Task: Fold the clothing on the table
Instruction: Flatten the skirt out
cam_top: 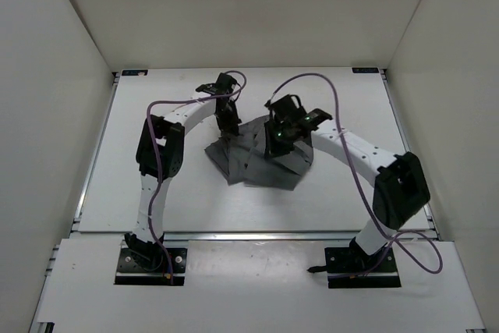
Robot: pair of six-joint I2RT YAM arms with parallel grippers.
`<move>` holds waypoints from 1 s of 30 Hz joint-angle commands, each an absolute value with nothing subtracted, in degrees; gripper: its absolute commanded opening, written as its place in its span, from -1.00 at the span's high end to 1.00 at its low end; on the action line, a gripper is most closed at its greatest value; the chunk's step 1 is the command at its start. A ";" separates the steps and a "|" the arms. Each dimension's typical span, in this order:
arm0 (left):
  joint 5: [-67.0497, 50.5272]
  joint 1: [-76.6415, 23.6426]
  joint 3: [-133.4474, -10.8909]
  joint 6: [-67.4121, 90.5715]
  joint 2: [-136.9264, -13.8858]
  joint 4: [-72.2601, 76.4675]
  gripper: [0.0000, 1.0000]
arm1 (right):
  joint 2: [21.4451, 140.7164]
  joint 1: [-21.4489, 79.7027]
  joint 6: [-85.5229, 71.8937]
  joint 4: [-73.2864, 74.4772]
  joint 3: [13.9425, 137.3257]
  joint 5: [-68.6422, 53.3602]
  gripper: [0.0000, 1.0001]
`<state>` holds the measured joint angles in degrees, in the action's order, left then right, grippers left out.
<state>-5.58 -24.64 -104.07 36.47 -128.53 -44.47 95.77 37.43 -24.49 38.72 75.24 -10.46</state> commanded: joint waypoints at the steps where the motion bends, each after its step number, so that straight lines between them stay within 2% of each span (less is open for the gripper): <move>1: -5.80 -22.24 -108.71 34.55 -120.33 -47.37 1.00 | 89.66 33.93 -23.91 39.54 81.19 -11.34 1.00; 7: -7.55 -21.62 -104.87 33.50 -114.63 -47.81 1.00 | 91.22 34.18 -23.03 39.38 79.82 -11.96 0.98; 8: -7.47 -21.71 -103.20 33.92 -113.30 -47.12 1.00 | 91.75 34.89 -23.11 38.59 78.15 -11.00 0.90; 10: -7.99 -22.06 -99.61 34.53 -110.32 -45.02 1.00 | 92.46 37.87 -23.03 35.88 75.51 -10.19 0.34; 13: -9.40 -21.62 -94.75 35.68 -106.71 -41.41 1.00 | 96.57 41.12 -23.38 32.88 74.44 -7.83 -0.12; 20: -10.10 -20.39 -88.96 34.72 -106.27 -40.88 1.00 | 108.61 48.51 -23.55 31.29 82.69 2.19 -0.21; 21: -10.28 -20.13 -87.38 34.98 -106.35 -40.09 1.00 | 110.89 48.86 -23.38 31.99 84.18 4.29 -0.41; 26: -10.72 -18.73 -85.08 33.93 -105.91 -39.99 1.00 | 118.37 50.89 -22.59 33.57 90.08 7.29 -0.42; 28: -10.99 -18.28 -83.68 34.01 -105.47 -39.20 1.00 | 121.20 51.06 -23.46 35.94 93.85 9.56 -0.28; 29: -11.25 -17.85 -83.58 33.93 -104.95 -38.94 1.00 | 122.68 51.15 -24.42 37.86 94.82 10.54 0.01; 30: -11.16 -17.93 -83.58 33.75 -105.20 -39.02 1.00 | 123.30 51.07 -24.26 39.36 95.88 10.63 0.51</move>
<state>-9.43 -18.04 -84.03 34.44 -108.42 -40.51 121.19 50.89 -23.83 36.42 92.49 6.04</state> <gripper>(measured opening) 0.015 0.341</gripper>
